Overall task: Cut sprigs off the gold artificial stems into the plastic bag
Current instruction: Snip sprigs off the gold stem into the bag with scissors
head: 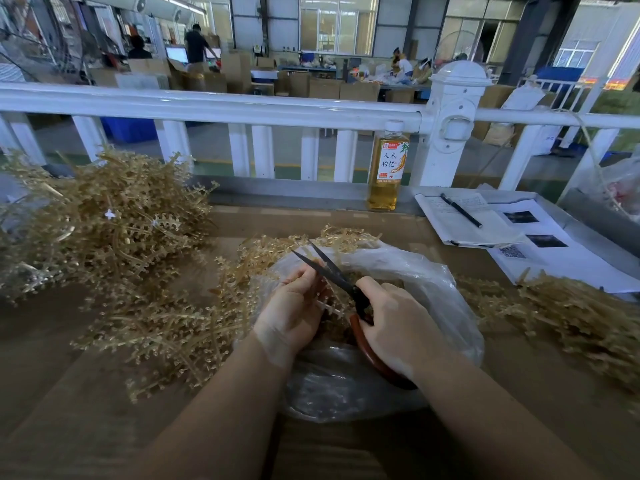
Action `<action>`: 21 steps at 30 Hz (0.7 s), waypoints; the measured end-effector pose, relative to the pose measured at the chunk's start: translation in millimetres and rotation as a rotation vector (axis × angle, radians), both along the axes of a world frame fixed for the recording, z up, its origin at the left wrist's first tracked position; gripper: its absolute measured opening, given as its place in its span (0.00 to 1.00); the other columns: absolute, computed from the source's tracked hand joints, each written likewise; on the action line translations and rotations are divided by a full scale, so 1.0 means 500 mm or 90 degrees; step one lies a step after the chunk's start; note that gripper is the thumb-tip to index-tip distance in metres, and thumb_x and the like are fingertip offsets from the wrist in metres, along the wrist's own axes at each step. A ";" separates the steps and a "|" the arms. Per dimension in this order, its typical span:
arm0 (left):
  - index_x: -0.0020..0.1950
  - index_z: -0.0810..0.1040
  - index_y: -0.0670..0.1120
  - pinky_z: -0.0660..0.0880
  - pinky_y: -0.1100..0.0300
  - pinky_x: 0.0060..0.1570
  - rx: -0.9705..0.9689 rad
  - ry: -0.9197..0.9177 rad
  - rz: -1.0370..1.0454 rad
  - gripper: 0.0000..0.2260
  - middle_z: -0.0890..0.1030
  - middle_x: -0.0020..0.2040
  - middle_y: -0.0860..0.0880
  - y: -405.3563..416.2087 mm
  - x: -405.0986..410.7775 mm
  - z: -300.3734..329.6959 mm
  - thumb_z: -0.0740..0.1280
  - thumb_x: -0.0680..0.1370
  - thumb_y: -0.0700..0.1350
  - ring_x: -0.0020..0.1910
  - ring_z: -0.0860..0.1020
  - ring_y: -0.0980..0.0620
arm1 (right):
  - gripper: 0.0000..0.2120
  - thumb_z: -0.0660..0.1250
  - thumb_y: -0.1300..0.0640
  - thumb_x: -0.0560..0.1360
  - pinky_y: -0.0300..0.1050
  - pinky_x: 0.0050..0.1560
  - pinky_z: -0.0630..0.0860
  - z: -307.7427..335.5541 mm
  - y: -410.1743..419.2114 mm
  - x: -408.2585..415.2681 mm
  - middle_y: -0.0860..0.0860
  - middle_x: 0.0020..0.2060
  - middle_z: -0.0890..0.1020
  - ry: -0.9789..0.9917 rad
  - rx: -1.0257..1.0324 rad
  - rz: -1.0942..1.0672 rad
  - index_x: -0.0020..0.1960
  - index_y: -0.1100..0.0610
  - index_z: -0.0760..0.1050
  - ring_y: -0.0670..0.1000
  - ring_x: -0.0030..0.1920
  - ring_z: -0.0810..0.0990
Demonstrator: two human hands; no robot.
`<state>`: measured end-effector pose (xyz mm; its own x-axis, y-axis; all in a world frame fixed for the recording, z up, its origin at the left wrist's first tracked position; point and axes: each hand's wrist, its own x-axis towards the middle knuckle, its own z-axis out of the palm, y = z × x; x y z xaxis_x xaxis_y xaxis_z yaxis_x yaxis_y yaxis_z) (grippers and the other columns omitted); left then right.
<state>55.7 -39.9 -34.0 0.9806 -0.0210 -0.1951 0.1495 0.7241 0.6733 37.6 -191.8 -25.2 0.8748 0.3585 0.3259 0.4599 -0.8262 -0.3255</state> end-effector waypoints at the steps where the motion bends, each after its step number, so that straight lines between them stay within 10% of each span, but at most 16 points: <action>1: 0.48 0.75 0.40 0.71 0.54 0.58 0.006 0.000 0.003 0.09 0.78 0.47 0.41 0.000 0.000 0.001 0.55 0.81 0.37 0.45 0.77 0.47 | 0.10 0.63 0.49 0.78 0.40 0.48 0.70 0.001 -0.001 0.001 0.48 0.45 0.77 -0.005 -0.005 0.002 0.57 0.49 0.70 0.50 0.50 0.74; 21: 0.46 0.77 0.41 0.74 0.55 0.51 -0.017 0.053 0.016 0.11 0.80 0.43 0.43 0.002 0.009 -0.004 0.56 0.82 0.39 0.42 0.78 0.47 | 0.13 0.63 0.46 0.77 0.40 0.48 0.69 -0.011 0.009 0.002 0.48 0.45 0.75 -0.042 -0.020 -0.023 0.59 0.48 0.70 0.51 0.52 0.74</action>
<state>60.4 -39.1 -36.0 0.9613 -0.0025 -0.2753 0.1850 0.7464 0.6392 38.9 -187.2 -30.4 0.8644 0.3383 0.3719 0.4490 -0.8522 -0.2686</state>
